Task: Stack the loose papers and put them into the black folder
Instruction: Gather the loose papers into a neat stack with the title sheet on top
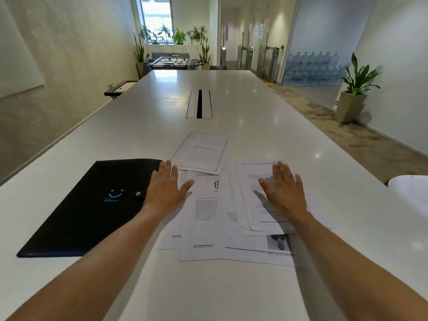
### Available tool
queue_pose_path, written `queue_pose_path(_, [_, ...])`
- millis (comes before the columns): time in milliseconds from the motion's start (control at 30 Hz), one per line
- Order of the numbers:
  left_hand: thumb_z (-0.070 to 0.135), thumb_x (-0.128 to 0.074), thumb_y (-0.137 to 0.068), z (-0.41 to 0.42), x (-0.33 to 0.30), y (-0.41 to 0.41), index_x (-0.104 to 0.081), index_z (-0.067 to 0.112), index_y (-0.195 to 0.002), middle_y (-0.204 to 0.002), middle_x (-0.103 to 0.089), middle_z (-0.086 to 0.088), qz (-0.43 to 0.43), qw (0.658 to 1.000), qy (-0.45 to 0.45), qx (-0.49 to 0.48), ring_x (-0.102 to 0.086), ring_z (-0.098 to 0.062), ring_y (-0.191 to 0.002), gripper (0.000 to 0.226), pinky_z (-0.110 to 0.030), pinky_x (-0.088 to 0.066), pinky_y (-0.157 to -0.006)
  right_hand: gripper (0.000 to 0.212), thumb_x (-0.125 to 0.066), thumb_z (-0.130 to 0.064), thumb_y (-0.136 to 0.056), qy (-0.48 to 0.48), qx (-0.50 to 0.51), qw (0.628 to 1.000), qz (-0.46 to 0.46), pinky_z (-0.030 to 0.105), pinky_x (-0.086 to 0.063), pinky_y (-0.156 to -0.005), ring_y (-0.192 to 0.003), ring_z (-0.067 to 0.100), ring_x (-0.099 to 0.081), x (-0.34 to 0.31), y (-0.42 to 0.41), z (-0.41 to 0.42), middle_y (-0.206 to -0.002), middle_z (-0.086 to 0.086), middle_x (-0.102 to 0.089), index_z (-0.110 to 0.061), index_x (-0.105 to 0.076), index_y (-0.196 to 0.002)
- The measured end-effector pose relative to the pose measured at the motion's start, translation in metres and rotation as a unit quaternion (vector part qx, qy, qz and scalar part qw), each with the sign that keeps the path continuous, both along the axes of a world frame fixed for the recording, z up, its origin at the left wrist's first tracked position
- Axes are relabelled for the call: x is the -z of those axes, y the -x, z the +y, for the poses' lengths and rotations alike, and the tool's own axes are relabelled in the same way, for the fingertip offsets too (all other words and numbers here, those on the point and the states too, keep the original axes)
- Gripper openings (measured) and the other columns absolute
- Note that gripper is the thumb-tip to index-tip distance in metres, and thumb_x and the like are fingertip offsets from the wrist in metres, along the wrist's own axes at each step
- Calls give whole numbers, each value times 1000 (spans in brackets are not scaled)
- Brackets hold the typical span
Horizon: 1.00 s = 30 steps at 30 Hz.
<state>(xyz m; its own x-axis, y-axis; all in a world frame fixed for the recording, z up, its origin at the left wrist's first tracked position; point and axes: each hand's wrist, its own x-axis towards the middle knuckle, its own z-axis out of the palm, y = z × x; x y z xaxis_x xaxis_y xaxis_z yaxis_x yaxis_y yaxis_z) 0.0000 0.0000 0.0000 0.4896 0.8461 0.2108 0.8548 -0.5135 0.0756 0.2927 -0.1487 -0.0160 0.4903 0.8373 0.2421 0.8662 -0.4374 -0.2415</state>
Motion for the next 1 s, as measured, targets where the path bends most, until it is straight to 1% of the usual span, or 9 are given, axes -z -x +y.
queue_pose_path(167, [67, -23, -92, -14, 25, 2, -19, 5, -151, -159, -20, -16, -39, 993, 102, -34, -13, -28, -147, 86, -42, -16, -118, 79, -11, -64, -93, 68, 7, 997, 27, 45, 1, -117, -148, 18, -2, 20, 6, -11, -162, 4, -3, -13, -7, -153])
queue_pose_path(267, [62, -34, -94, -19, 25, -3, -33, 5, -146, -152, -36, -16, -50, 993, 94, -42, -28, -30, -142, 77, -44, -25, -115, 70, -18, -57, -96, 53, 15, 997, 59, 49, -7, -117, -143, 23, -23, 23, 8, -12, -155, 9, -29, -10, -28, -147])
queue_pose_path(333, [57, -43, -93, -24, 21, -9, -40, 6, -141, -144, -45, -15, -85, 990, 95, -57, -38, -30, -135, 70, -43, -32, -111, 60, -24, -51, -96, 38, 24, 998, 53, 52, -16, -114, -131, 27, -40, 22, 10, -10, -140, 12, -48, -7, -45, -132])
queue_pose_path(433, [48, -57, -90, -33, 14, -22, -45, 8, -138, -138, -48, -15, -171, 971, 138, -98, -43, -30, -128, 64, -44, -39, -104, 56, -28, -49, -96, 41, 26, 998, 50, 52, -17, -114, -128, 26, -43, 22, 19, -7, -136, 12, -51, -7, -49, -127])
queue_pose_path(533, [37, -67, -86, -39, 3, -32, -41, 7, -141, -141, -44, -16, -297, 924, 195, -144, -44, -32, -127, 68, -43, -42, -99, 59, -28, -51, -96, 40, 21, 998, 49, 51, -15, -115, -132, 26, -40, 22, 26, -6, -140, 10, -48, -8, -47, -132])
queue_pose_path(700, [24, -74, -83, -35, -11, -36, -32, 4, -145, -144, -42, -18, -451, 810, 329, -180, -45, -33, -128, 76, -32, -38, -86, 61, -28, -53, -96, 35, 21, 998, 49, 52, -13, -116, -135, 25, -37, 23, 35, -3, -143, 9, -46, -9, -45, -134])
queue_pose_path(867, [13, -78, -80, -44, -8, -42, -23, 2, -147, -145, -39, -19, -514, 719, 446, -143, -50, -27, -121, 87, -29, -37, -96, 66, -28, -54, -96, 26, 8, 998, 61, 48, -4, -116, -144, 21, -22, 25, 46, -1, -155, 7, -32, -12, -34, -146])
queue_pose_path(933, [11, -80, -75, -50, -5, -46, -27, 2, -145, -141, -45, -21, -532, 684, 485, -117, -57, -28, -116, 89, -40, -39, -106, 67, -28, -55, -96, 26, 4, 997, 66, 48, -2, -116, -145, 20, -18, 26, 52, 0, -156, 7, -28, -12, -32, -147])
queue_pose_path(1000, [13, -82, -69, -57, -4, -51, -27, 5, -144, -136, -50, -20, -532, 678, 497, -106, -62, -29, -110, 93, -48, -43, -104, 68, -28, -56, -95, 27, -1, 997, 67, 48, -2, -116, -145, 20, -18, 26, 57, 0, -157, 6, -28, -12, -31, -147])
